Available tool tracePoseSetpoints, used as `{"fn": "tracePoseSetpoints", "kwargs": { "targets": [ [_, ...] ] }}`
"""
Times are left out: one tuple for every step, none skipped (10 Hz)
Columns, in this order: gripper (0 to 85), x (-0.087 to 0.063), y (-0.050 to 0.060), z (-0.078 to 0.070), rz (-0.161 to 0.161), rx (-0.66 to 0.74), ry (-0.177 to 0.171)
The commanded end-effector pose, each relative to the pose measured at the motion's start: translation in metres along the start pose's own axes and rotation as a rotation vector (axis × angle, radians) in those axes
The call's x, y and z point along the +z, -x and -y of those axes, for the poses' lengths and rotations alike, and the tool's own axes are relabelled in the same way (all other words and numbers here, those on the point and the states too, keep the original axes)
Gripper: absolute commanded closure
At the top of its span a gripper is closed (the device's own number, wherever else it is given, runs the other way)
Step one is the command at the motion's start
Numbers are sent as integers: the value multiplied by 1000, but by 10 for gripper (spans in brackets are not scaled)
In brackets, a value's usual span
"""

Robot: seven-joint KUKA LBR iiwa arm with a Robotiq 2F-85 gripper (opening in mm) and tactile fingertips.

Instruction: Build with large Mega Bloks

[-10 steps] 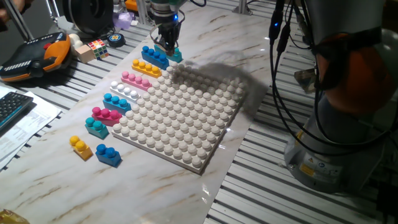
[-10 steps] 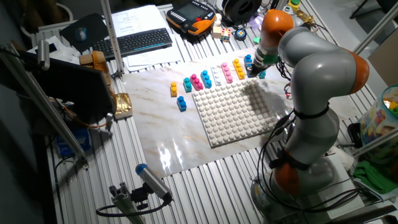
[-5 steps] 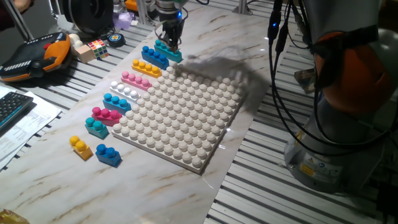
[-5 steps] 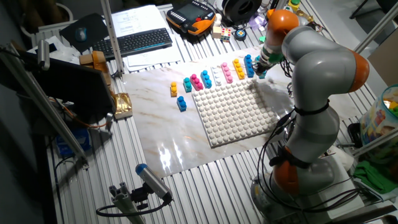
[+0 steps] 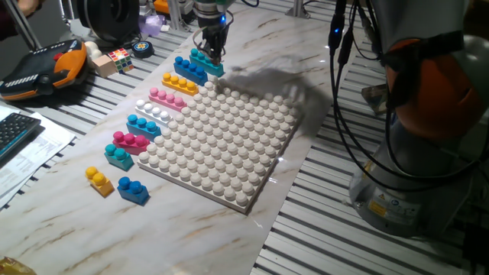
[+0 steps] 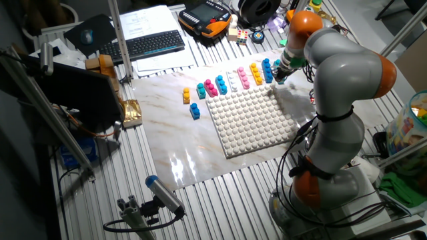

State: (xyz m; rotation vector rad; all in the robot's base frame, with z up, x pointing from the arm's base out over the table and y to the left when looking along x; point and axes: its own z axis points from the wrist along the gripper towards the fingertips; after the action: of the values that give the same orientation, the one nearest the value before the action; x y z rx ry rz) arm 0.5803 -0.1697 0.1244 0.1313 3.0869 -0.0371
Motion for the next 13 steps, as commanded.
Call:
{"fn": "tracePoseSetpoints", "kwargs": {
  "targets": [
    [843,0,0,0,-4,9,-2],
    [843,0,0,0,-1,16,-14],
    [843,0,0,0,0,24,-12],
    [843,0,0,0,-3,17,-14],
    [843,0,1,0,5,16,-19],
    [843,1,4,4,21,5,-36],
    [837,2,9,8,24,8,-33],
    [833,2,14,14,28,16,-25],
    [833,3,18,18,27,18,-17],
    [830,4,22,23,25,20,-14],
    [830,6,27,29,22,17,-11],
    [823,8,30,35,21,11,-10],
    [803,10,32,39,21,11,-10]
  ]
}}
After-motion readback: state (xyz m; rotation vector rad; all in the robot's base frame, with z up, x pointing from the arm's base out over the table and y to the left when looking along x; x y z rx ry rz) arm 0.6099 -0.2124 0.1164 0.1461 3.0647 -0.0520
